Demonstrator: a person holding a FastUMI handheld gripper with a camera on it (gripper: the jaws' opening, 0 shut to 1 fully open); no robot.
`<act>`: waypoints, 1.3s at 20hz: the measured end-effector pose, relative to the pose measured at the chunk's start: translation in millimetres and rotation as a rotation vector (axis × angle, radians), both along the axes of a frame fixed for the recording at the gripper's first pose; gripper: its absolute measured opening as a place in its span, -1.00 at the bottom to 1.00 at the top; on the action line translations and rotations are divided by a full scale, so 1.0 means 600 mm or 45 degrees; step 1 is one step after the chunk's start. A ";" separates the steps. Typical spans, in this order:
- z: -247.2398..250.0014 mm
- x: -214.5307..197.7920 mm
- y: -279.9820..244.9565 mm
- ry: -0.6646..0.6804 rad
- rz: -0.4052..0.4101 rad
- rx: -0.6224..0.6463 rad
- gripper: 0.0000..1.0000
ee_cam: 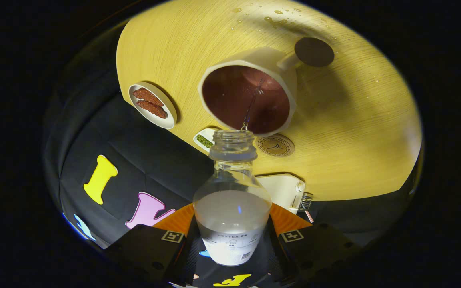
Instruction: Take the bottle from table, then pour the juice into the cup, finally place the bottle on the coaster
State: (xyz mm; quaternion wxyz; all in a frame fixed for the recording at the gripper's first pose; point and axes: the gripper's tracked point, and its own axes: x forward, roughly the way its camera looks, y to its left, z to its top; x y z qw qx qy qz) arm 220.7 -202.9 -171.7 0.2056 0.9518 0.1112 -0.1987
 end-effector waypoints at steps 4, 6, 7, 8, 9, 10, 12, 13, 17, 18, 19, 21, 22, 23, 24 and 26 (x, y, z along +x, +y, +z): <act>0.008 -0.004 0.000 0.005 0.013 0.029 0.45; 0.010 -0.006 -0.002 0.006 0.008 0.052 0.45; 0.009 -0.007 -0.004 0.007 0.005 0.061 0.45; 0.009 -0.008 -0.006 0.010 0.002 0.066 0.45; 0.008 -0.010 -0.007 0.017 0.002 0.072 0.45; 0.009 -0.012 -0.008 0.023 0.000 0.082 0.45; 0.015 -0.015 -0.010 0.019 -0.003 0.093 0.45; 0.017 -0.016 -0.011 0.022 0.000 0.099 0.45; 0.024 -0.015 -0.012 0.021 0.000 0.116 0.45; 0.023 -0.015 -0.012 0.024 0.003 0.114 0.45; 0.023 -0.014 -0.012 0.027 0.004 0.112 0.45; 0.022 -0.013 -0.009 0.029 0.008 0.108 0.46; 0.023 -0.012 -0.006 0.026 0.010 0.106 0.45; 0.023 -0.014 -0.006 0.027 0.016 0.095 0.45; 0.023 -0.013 -0.003 0.021 0.027 0.077 0.45; 0.019 -0.016 -0.005 0.030 0.017 0.019 0.45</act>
